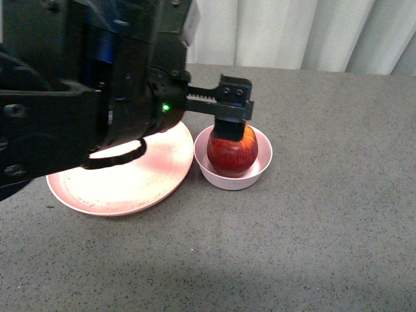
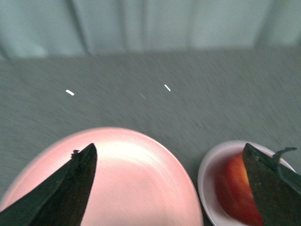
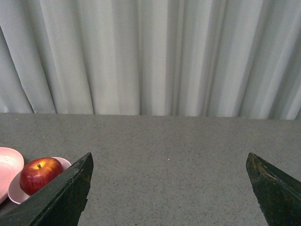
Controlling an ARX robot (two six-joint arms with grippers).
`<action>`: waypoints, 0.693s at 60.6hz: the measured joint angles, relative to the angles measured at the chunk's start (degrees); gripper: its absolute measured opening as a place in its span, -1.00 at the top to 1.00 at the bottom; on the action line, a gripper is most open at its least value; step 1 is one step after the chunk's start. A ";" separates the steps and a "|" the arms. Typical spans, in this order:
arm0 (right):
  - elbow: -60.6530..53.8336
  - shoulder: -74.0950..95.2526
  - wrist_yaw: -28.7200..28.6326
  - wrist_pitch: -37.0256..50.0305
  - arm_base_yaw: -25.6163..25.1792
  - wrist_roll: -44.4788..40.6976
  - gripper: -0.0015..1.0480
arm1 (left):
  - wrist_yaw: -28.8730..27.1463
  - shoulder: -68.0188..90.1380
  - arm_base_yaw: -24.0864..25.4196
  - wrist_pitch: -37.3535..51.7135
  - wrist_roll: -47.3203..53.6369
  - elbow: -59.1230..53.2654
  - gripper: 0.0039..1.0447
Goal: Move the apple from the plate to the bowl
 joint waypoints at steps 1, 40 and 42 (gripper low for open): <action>0.00 0.00 0.00 0.00 0.00 0.00 -0.82 | -1.09 0.00 0.20 2.56 0.42 -0.96 -0.68; 0.00 0.00 -0.02 0.00 0.00 0.00 -0.82 | 10.51 -31.36 16.52 16.04 4.24 -32.11 0.93; 0.00 0.00 -0.02 0.00 0.00 0.00 -0.82 | 11.04 -32.96 17.11 14.97 4.24 -32.76 0.93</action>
